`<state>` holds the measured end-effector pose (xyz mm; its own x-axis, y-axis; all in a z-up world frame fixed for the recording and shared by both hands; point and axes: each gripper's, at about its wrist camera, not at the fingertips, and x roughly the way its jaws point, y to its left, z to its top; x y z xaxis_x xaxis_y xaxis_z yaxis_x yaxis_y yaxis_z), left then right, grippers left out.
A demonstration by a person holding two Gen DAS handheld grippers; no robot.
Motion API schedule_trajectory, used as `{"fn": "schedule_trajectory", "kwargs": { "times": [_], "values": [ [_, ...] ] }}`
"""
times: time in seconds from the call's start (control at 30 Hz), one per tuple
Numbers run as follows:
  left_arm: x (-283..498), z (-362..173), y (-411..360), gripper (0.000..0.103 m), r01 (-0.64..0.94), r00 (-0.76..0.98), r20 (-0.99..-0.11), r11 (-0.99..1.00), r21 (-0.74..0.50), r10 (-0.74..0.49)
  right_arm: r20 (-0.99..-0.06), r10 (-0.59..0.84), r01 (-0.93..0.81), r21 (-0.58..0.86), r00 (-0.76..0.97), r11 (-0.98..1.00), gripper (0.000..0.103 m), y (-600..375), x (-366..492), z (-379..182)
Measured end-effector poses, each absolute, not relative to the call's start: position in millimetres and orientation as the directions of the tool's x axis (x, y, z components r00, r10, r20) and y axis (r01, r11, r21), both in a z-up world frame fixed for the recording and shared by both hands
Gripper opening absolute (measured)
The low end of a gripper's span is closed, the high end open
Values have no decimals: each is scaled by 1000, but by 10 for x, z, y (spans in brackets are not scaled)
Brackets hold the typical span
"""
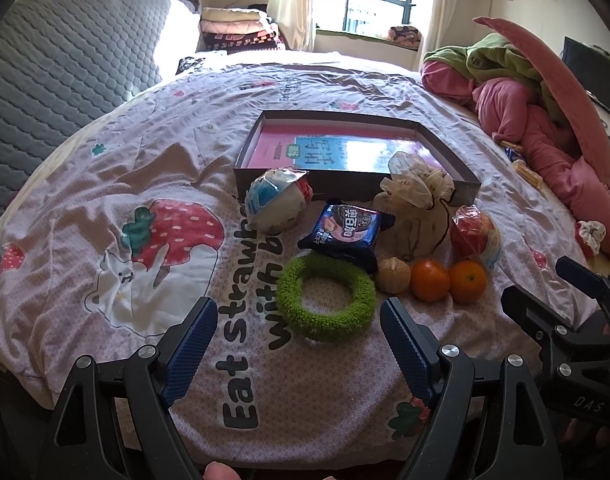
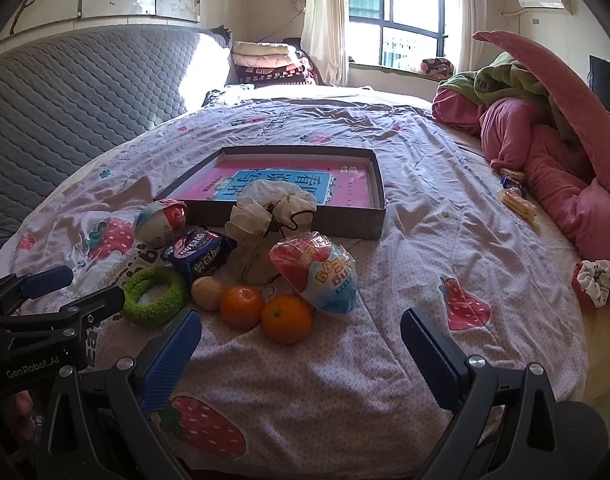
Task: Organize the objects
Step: 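Move left tool to the green fuzzy ring while right tool moves to an orange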
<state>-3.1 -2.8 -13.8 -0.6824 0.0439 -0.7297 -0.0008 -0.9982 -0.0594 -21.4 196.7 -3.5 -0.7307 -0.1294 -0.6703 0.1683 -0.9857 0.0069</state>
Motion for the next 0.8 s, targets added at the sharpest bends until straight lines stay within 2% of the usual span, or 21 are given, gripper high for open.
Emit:
{"fn": "schedule_trajectory", "kwargs": {
  "times": [0.53,0.8],
  "values": [
    [-175,-327,-94,84,3,-662,-748,-999,-50,35,-720,-127,152,30,-682,-988,101,1988,-335,-216],
    [-303,-425,-202,84,9,-642,-765,-997,-83,58,-730,-131,154,36,-671,-987,98,1965,-379,-272]
  ]
}}
